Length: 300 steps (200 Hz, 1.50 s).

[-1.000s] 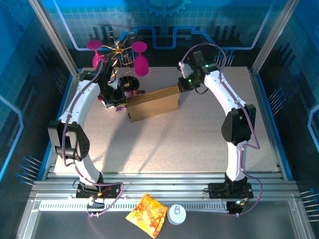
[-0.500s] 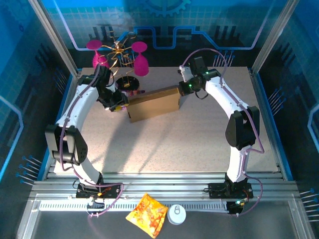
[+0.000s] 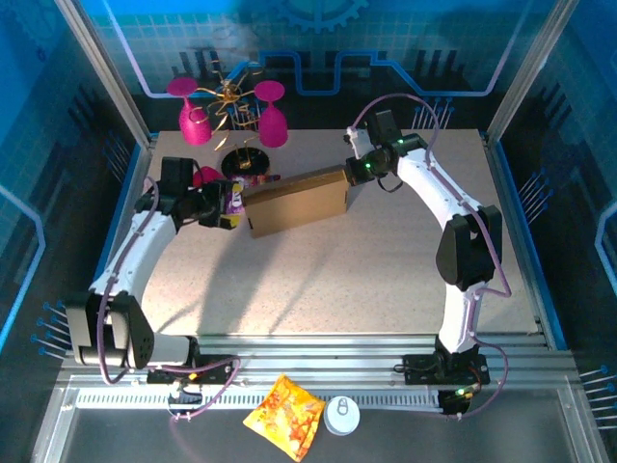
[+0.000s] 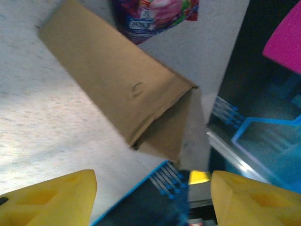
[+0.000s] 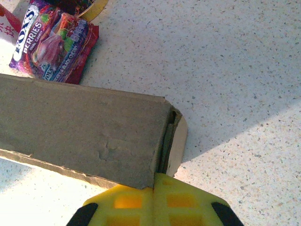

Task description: Fold the paper box

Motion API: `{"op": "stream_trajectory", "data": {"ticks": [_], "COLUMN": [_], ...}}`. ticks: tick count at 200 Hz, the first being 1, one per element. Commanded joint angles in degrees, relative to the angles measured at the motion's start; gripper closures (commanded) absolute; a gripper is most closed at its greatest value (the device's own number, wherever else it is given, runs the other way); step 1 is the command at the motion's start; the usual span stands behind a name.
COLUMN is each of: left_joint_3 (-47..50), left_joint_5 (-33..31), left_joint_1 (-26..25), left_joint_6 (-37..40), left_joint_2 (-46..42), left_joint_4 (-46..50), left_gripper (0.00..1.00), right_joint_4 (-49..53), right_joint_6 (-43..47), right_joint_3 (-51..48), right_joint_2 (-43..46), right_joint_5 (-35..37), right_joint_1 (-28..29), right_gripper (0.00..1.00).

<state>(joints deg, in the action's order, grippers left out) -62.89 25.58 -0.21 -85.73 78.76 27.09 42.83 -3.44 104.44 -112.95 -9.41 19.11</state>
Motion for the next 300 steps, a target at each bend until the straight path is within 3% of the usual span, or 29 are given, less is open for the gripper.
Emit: {"op": "stream_trajectory", "data": {"ticks": [1,149,219,258,300], "left_joint_3": [0.73,7.07,10.10,11.65,11.74], "left_joint_5": [2.95,3.46,1.83,1.77,1.69], "left_joint_1": [-1.17,-2.78,-2.87,-2.87,-2.87], "left_joint_6": [-12.26,-14.94,-15.14,-15.86,-16.22], "left_joint_2": [2.13,4.23,4.21,4.16,4.45], "left_joint_4": [-11.34,-17.05,-19.18,-20.12,-20.80], "left_gripper": [0.33,0.43,0.69,0.71,0.74], "right_joint_4": [1.03,1.60,2.71,3.93,1.50], "right_joint_6": [0.37,0.09,-0.82,-2.41,-8.23], "right_joint_3": [-1.08,-0.46,0.59,1.93,-0.72], "right_joint_2": [0.22,-0.43,-0.11,1.06,5.74], "right_joint_5": [0.66,0.17,-1.86,-4.44,-9.31], "right_joint_1": [0.75,0.66,0.16,-0.30,-2.15], "right_gripper": [1.00,1.00,1.00,0.73,0.59]}}
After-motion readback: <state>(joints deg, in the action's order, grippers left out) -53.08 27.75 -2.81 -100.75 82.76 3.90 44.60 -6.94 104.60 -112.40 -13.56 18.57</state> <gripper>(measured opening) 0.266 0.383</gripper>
